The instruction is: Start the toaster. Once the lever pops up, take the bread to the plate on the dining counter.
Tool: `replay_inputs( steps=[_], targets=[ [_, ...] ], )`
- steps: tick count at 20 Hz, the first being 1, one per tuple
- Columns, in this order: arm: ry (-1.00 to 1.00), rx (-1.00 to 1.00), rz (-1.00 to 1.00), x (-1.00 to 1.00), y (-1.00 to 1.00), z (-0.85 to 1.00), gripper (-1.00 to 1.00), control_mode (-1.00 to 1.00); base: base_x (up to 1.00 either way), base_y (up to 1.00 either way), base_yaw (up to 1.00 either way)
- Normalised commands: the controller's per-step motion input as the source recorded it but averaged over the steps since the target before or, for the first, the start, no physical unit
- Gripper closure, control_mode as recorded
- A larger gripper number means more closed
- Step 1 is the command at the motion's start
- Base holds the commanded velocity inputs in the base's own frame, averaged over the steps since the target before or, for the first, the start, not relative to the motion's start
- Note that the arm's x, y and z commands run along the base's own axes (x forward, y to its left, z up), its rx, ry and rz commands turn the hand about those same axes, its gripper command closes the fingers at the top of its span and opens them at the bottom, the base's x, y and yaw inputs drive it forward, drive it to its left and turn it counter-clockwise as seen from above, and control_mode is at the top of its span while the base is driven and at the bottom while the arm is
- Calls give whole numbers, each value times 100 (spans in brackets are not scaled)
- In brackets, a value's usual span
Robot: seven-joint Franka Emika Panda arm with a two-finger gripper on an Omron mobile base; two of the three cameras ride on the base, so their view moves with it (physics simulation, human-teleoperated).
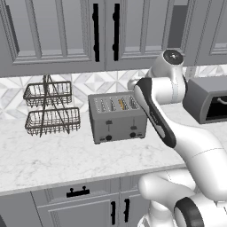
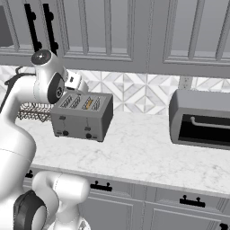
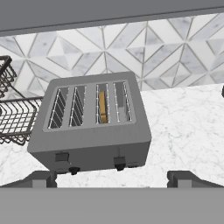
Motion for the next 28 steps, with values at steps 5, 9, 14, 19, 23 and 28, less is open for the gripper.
replay_inputs(
  steps=[5,9,14,19,23,28],
  targets=[
    [0,0,0,0,0,0,-100,-100,0,0,0],
    [0,0,0,0,0,0,-100,-100,0,0,0],
    [0,0,0,0,0,0,-100,-100,0,0,0],
    [0,0,0,0,0,0,-100,-100,0,0,0],
    [0,0,0,0,0,0,-100,-100,0,0,0],
    [0,0,0,0,0,0,-100,-100,0,0,0]
  ],
)
